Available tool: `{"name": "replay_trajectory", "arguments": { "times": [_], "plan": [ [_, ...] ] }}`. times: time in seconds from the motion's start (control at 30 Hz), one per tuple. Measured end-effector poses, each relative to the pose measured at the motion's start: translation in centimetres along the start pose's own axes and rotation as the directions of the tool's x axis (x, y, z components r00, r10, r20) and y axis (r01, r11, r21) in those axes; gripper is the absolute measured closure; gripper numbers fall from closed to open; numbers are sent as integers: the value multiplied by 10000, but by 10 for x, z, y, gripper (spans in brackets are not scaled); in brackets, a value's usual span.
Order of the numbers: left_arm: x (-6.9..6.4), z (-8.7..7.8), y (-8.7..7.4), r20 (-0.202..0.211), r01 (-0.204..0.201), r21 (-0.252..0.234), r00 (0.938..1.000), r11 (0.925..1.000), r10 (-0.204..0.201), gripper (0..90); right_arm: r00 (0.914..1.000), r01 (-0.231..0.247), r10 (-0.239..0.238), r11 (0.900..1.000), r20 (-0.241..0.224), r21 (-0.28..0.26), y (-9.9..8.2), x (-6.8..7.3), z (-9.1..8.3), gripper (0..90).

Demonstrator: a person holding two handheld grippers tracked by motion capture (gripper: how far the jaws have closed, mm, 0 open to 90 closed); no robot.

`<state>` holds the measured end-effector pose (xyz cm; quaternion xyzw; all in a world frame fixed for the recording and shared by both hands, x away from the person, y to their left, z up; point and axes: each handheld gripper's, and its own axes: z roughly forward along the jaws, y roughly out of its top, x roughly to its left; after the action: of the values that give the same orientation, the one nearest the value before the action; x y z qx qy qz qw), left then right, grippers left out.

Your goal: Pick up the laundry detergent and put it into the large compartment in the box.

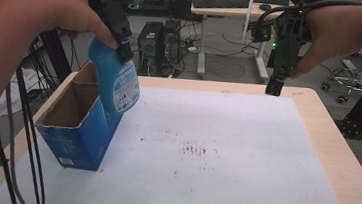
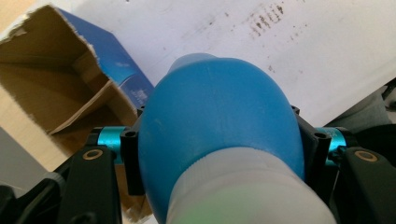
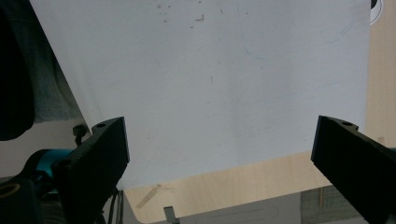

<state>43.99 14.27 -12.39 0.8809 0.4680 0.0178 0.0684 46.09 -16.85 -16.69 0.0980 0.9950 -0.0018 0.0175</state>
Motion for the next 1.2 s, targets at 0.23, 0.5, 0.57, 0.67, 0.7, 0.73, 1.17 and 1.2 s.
{"name": "replay_trajectory", "arguments": {
  "times": [0.23,0.5,0.57,0.67,0.7,0.73,1.17,1.2],
  "plan": [
    [17,-13,-14,23,-32,-71,10000,10000,32,370,10000,60,-60,10000,-9,-10,0,-1,0,33],
    [35,-20,-29,-207,-293,34,9994,9996,293,369,10000,-28,28,10000,-34,6,0,-3,1,33],
    [40,-21,-32,-246,-245,106,9994,9996,247,369,10000,15,-15,10000,-55,31,0,-3,2,33],
    [49,-22,-38,-369,-247,171,9990,9995,253,370,10000,43,-42,10000,-35,72,1,-3,3,33],
    [50,-22,-39,-413,-284,176,9987,9994,291,369,9999,86,-86,9999,-58,58,1,-4,4,33],
    [52,-22,-41,-478,-407,244,9980,9989,418,369,10000,-60,61,9999,-49,95,2,-3,3,33],
    [69,-7,-55,-668,-910,647,9932,9937,953,368,9999,-87,88,9999,-122,79,6,-3,10,33],
    [70,-4,-56,-662,-966,601,9927,9935,1005,369,9999,15,-14,10000,-121,94,6,-4,10,33]
  ]
}}
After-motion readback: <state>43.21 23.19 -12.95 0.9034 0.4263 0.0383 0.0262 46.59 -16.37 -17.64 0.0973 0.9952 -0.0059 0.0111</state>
